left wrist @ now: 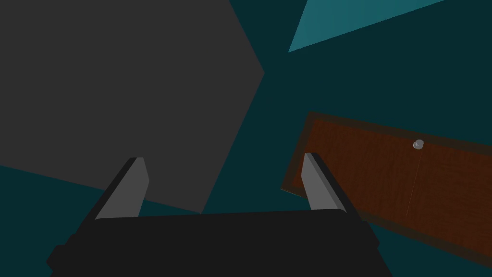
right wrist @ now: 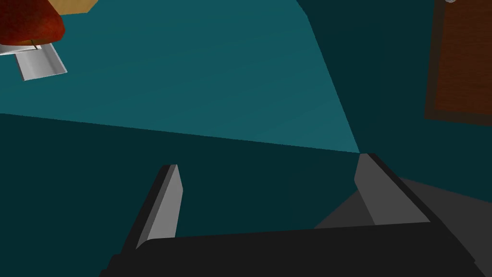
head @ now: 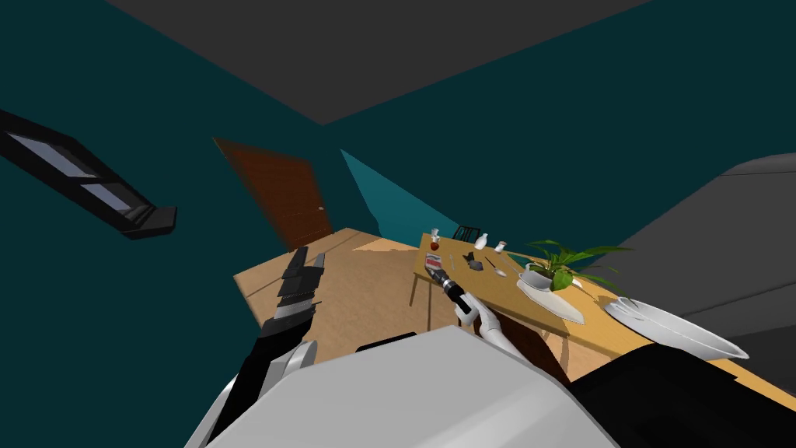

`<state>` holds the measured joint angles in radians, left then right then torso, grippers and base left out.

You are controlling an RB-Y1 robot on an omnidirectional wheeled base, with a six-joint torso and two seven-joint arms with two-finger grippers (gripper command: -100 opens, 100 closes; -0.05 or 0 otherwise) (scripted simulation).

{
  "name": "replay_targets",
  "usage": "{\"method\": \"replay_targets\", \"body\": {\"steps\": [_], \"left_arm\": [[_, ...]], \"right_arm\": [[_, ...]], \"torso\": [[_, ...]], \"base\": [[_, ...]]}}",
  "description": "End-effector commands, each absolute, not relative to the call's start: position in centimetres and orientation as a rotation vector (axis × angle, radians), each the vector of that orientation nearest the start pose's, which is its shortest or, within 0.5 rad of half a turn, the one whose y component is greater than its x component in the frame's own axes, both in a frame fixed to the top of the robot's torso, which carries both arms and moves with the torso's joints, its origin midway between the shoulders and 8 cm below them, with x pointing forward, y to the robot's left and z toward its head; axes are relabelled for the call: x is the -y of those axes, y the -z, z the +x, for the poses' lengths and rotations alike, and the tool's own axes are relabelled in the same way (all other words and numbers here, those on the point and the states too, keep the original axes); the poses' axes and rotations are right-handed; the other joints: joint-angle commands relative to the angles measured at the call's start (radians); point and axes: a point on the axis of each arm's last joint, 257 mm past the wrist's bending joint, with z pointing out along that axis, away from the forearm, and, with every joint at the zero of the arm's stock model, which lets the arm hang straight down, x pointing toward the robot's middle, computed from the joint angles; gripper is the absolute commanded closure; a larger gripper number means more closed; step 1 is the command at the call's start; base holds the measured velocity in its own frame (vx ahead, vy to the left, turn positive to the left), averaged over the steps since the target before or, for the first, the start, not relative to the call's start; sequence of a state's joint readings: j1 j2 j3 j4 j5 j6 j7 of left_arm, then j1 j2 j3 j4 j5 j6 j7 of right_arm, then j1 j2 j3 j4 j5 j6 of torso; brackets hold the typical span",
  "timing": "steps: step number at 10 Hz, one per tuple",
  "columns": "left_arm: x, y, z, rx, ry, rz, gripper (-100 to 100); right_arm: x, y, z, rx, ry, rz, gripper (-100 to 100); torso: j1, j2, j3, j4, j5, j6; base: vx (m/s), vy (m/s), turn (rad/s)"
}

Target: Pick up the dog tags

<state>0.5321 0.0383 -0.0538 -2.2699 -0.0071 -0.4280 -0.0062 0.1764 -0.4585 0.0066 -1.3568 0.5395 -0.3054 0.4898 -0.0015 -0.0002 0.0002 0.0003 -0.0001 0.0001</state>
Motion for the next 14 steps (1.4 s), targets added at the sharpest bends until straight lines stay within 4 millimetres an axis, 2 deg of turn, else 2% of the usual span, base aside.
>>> {"method": "replay_targets", "body": {"steps": [1, 5, 7, 8, 10, 14], "left_arm": [[-26.3, 0.6, 35.8, -0.729, 1.309, -0.721, 0], [-26.3, 0.6, 35.8, -0.729, 1.309, -0.721, 0], [-26.3, 0.6, 35.7, -0.73, 1.308, -0.721, 0], [-26.3, 0.6, 35.8, -0.73, 1.309, -0.721, 0], [-26.3, 0.6, 35.8, -0.73, 1.309, -0.721, 0], [-26.3, 0.6, 35.8, -0.73, 1.308, -0.721, 0]], "right_arm": [[37.2, 34.5, 45.9, -1.796, -0.137, -0.01, -100], [39.1, 38.1, 46.1, -1.906, 0.017, -0.189, -100], [40.4, 40.1, 45.6, -1.958, 0.075, -0.242, -100], [40.4, 40.1, 45.6, -1.958, 0.075, -0.242, -100], [41.3, 41.3, 45.3, -1.993, 0.126, -0.301, -100], [44.8, 45.3, 43.9, -2.106, 0.315, -0.534, -100]], "torso": [[0.0, 0.0, 0.0, 0.0, 0.0, 0.0], [-0.001, -0.001, 0.0, 0.0, 0.0, 0.0], [-0.002, -0.001, -0.001, 0.0, 0.0, 0.001], [-0.001, -0.001, -0.001, 0.0, 0.0, 0.0], [-0.001, -0.002, -0.001, 0.0, 0.0, 0.0], [-0.003, -0.003, -0.001, -0.001, -0.001, 0.0]], "base": [[0.003, -0.009, 0.07], [0.01, -0.017, 0.138], [0.018, -0.028, 0.086], [0.015, -0.02, 0.067], [0.019, -0.024, 0.107], [0.029, -0.048, 0.177]]}}
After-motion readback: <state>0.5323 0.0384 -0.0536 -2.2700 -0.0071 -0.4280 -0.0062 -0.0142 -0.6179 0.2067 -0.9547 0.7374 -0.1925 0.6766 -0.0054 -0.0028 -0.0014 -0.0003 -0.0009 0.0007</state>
